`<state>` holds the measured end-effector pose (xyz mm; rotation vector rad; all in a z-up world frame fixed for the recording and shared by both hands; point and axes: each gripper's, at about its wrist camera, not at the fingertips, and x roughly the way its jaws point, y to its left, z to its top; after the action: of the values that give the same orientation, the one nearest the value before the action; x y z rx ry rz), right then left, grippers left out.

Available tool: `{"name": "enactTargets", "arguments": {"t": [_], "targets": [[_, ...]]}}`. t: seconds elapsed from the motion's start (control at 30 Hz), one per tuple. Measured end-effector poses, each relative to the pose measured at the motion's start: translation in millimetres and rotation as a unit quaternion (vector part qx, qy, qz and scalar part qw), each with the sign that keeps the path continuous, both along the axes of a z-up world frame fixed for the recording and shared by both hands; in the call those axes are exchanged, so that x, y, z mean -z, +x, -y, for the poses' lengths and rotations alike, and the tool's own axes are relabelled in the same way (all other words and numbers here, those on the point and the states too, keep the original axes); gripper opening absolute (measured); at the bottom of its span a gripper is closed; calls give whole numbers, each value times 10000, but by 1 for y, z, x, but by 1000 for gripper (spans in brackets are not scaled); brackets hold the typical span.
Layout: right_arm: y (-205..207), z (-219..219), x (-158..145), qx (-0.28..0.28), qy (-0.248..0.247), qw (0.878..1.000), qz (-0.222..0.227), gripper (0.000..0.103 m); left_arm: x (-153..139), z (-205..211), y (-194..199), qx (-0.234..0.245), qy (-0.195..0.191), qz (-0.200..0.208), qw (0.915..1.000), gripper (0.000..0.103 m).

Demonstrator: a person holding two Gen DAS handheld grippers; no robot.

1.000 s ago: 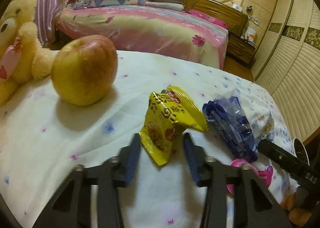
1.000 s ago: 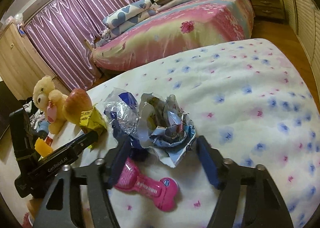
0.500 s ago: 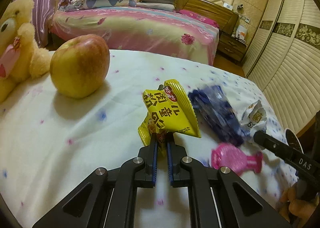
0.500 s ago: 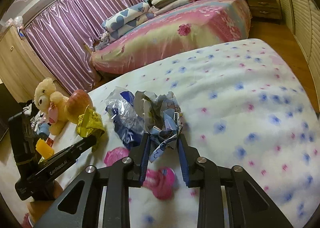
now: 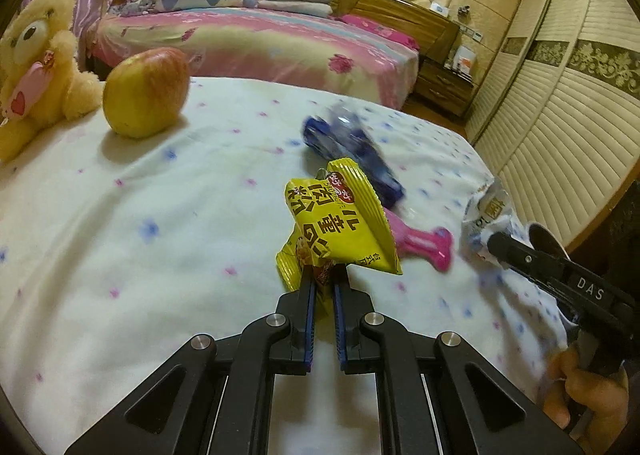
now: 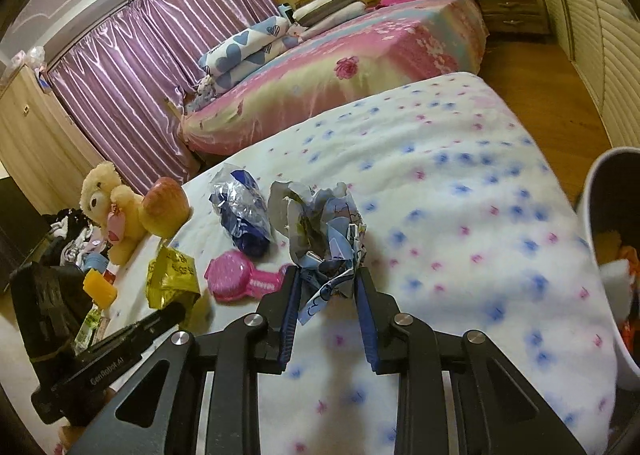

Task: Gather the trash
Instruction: 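Grasp the yellow snack bag with the left tool while the right tool grasps the crumpled blue-white wrapper, then carry the yellow snack bag and crumpled wrapper toward the bin with both tools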

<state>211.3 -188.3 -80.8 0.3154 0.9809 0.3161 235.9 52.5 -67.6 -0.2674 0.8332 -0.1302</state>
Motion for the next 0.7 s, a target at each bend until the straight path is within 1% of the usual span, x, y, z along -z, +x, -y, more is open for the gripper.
{"name": "enactTargets", "arguments": {"t": [0.23, 0.7], "targets": [[-22, 25, -6, 121, 34, 9999, 14, 27, -7, 32, -15, 271, 20, 45, 9996, 7], [-55, 75, -19, 515, -44, 9985, 153, 27, -9, 99, -21, 949, 24, 28, 9955, 7]]}}
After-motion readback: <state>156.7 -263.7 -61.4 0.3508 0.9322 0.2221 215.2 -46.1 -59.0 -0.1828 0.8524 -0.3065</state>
